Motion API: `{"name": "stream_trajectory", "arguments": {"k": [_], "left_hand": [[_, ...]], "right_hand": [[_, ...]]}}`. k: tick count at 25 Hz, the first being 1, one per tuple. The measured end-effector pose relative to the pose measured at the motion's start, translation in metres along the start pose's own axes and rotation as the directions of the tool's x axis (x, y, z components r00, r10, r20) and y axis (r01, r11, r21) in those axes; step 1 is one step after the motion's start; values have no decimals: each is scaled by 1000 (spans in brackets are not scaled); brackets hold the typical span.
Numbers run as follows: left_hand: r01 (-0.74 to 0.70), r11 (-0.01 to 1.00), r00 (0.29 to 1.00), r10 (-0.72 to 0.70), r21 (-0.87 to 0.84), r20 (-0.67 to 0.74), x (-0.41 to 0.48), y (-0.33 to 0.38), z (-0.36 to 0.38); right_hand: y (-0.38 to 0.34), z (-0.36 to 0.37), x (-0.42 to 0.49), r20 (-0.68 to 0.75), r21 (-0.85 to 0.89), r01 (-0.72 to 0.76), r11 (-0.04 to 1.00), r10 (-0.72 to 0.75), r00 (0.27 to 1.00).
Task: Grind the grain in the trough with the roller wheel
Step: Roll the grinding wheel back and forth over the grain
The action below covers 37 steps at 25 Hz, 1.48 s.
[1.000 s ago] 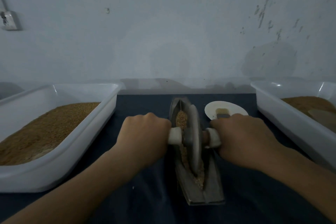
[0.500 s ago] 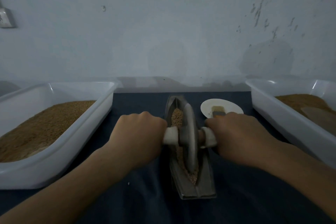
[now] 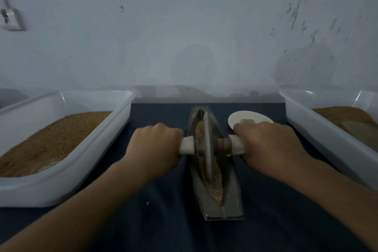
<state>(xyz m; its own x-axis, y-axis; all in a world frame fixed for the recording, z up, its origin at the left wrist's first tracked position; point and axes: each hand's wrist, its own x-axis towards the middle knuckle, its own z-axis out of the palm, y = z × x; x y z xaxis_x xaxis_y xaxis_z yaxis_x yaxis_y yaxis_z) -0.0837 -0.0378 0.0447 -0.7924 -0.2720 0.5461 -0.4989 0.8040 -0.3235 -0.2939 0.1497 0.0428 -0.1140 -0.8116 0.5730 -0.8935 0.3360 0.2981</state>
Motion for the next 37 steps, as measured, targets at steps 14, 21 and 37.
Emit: {"name": "stream_trajectory", "arguments": {"k": [14, 21, 37], "left_hand": [[-6, 1000, 1000, 6, 8, -6, -2, 3, -12], [154, 986, 978, -161, 66, 132, 52, 5, 10], [229, 973, 949, -214, -40, 232, 63, 3, 18]], "right_hand": [[5, -3, -10, 36, -2, -79, 997, 79, 996], [-2, 14, 49, 238, 11, -265, 964, 255, 937], [0, 13, 72, 280, -30, -209, 978, 208, 937]]}}
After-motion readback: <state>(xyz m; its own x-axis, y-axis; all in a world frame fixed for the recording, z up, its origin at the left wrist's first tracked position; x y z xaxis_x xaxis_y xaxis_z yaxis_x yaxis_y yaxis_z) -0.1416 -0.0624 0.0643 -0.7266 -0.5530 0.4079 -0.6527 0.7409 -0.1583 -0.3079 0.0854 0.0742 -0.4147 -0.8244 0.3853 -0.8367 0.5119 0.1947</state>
